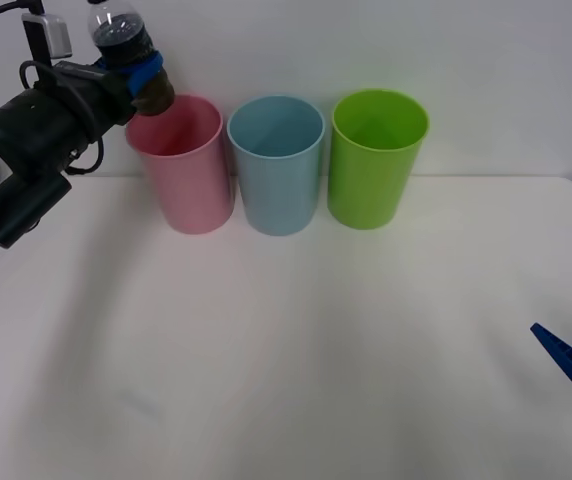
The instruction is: Grasp the object on the table and drop it into the matching bin: aluminum can to the light blue bin, PET bottle to the pink bin.
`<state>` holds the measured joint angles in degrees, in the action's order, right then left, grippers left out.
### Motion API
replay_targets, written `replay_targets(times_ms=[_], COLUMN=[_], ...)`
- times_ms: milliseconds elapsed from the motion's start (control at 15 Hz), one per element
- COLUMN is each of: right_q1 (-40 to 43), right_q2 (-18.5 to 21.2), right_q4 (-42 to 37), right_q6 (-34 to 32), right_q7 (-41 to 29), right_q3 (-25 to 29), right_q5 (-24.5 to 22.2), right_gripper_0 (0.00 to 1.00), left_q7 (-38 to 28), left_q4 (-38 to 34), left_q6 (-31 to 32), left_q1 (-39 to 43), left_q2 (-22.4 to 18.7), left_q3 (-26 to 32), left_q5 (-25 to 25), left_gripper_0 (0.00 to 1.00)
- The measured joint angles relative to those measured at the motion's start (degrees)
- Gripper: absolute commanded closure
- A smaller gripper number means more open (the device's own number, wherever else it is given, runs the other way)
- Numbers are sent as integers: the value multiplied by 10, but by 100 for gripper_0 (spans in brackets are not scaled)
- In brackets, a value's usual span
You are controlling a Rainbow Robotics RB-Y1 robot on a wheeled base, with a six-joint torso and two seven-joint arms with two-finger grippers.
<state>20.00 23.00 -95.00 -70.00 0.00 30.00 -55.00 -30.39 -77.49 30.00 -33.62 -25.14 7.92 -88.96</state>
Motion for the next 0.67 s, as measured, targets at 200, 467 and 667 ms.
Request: replay_targets(times_ms=[200, 467, 667], right_q1=[0, 0, 0], right_q2=[0, 0, 0], right_q4=[0, 0, 0], right_q6=[0, 0, 0], right_q7=[0, 0, 0], right_q3=[0, 0, 0], right_q5=[0, 0, 0], right_gripper_0=[0, 0, 0], left_q7=[4, 10, 15], left_q4=[18, 20, 20], left_q6=[-10, -15, -17], left_q1=[-20, -23, -23], left_q2=[20, 39, 40], left_q3=[0, 5, 5], left_q5=[-23, -38, -36], left_gripper_0=[100, 80, 0])
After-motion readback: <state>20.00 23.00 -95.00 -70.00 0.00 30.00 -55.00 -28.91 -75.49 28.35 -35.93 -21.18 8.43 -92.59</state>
